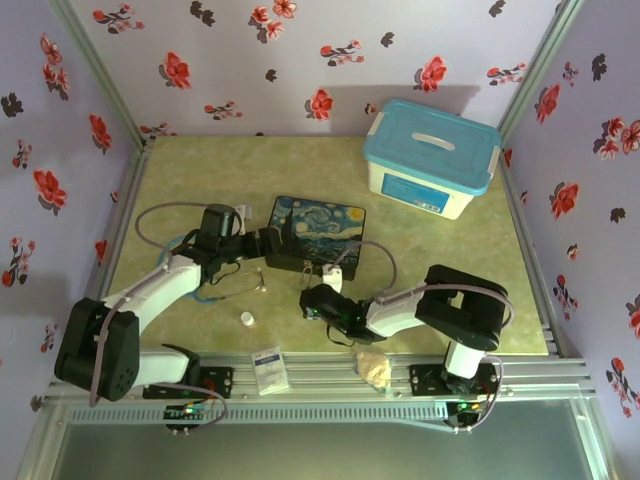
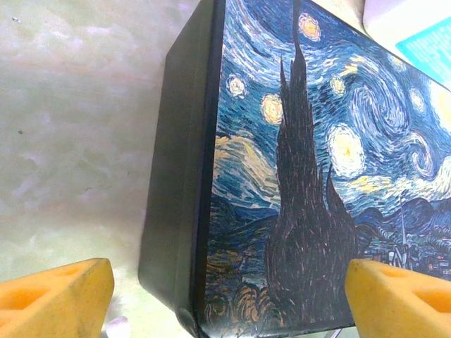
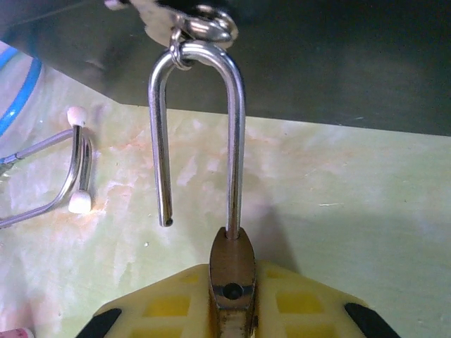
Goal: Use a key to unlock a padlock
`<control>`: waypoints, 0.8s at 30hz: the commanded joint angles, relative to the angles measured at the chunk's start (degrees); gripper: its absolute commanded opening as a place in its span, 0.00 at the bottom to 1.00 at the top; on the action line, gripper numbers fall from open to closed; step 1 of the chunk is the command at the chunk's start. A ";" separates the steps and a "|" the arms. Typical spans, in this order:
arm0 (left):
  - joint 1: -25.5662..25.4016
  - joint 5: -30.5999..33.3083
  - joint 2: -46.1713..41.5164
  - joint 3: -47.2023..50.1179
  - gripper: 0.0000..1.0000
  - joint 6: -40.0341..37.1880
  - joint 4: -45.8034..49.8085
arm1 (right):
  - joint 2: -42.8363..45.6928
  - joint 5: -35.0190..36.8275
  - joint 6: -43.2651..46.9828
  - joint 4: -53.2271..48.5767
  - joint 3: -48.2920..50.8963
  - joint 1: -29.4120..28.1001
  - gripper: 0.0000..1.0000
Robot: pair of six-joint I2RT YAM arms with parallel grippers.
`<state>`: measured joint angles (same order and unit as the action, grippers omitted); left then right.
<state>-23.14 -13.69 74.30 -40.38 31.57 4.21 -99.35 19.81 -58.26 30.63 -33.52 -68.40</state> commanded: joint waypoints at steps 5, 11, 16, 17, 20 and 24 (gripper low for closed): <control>0.03 2.09 7.69 -7.61 0.87 -7.77 -0.43 | -0.86 -2.85 -6.01 12.28 7.43 0.46 0.11; -0.23 4.06 16.51 -12.96 0.83 -11.18 1.41 | -3.72 -1.76 -12.93 21.22 9.85 0.42 0.08; -1.14 5.26 18.03 -11.45 0.80 -11.80 -0.07 | -10.33 4.87 -20.36 34.15 11.60 -0.97 0.05; -1.23 5.17 18.52 -11.03 0.80 -11.73 -0.41 | -11.96 8.37 -20.74 36.95 11.54 -2.20 0.03; -2.11 4.36 19.89 -9.90 0.71 -12.01 -1.84 | -15.61 10.29 -23.05 38.99 9.57 -2.53 0.03; -2.83 3.85 20.03 -9.10 0.65 -12.02 -2.23 | -19.77 12.82 -25.40 42.55 8.40 -2.87 0.00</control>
<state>-25.15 -10.90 92.18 -51.79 21.61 -0.30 -114.15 28.45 -79.88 75.13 -25.15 -70.81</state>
